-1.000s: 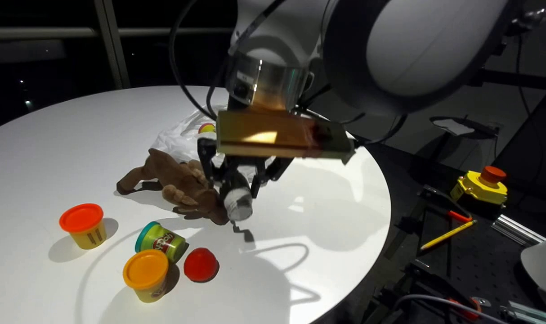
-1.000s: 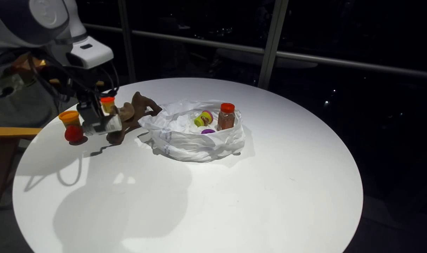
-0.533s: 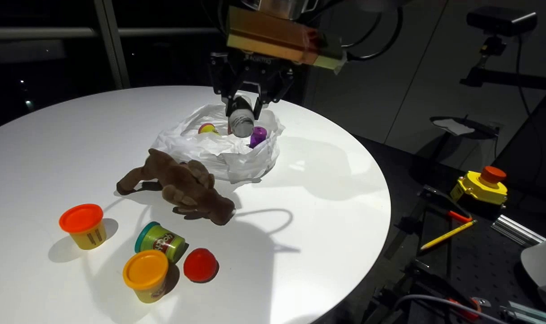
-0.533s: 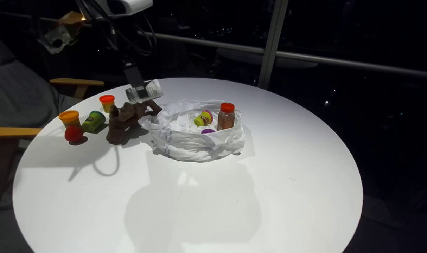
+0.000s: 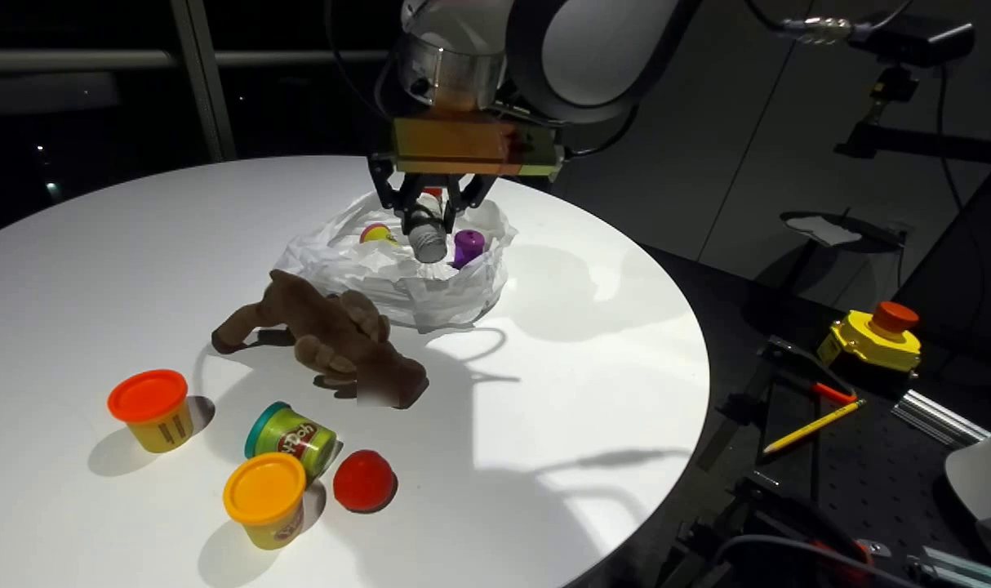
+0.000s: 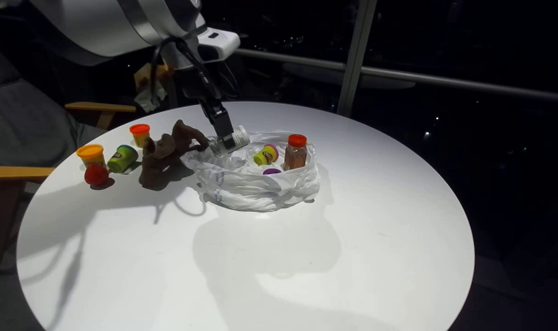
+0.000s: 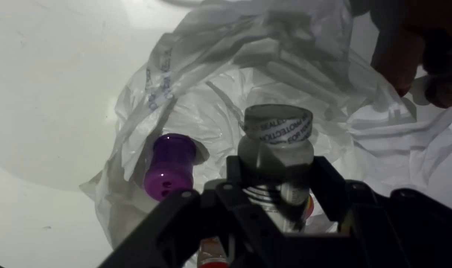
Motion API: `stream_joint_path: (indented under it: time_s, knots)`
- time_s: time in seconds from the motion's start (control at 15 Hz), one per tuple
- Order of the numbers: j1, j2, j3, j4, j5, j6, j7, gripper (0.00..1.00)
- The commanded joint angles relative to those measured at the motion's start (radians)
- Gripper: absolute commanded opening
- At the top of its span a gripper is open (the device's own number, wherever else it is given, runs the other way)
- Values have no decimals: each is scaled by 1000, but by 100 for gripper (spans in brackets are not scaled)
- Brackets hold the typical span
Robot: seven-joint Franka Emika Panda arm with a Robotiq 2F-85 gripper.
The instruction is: Put the objects in the plastic
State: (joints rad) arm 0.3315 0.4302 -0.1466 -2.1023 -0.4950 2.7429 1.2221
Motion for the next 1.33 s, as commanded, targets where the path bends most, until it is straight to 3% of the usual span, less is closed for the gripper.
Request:
stream_joint_path:
  time_s: [0.0,0.27,0.67,0.73,0.8,1.07,1.2,1.27]
  knots:
    - [42,105,-68,133,-76,12,3,25]
    - [-10,160,-38,140,-14,40,-69,25]
    - [6,223,-103,109,1,89,-107,25]
    - [11,195,-111,91,6,99,-102,75]
    - [18,173,-121,75,6,108,-101,76]
    - [85,3,-181,-2,-10,94,-85,100]
    - [101,-82,-172,-12,-16,21,-84,100]
    - [86,-133,-134,-21,-5,-25,-105,100]
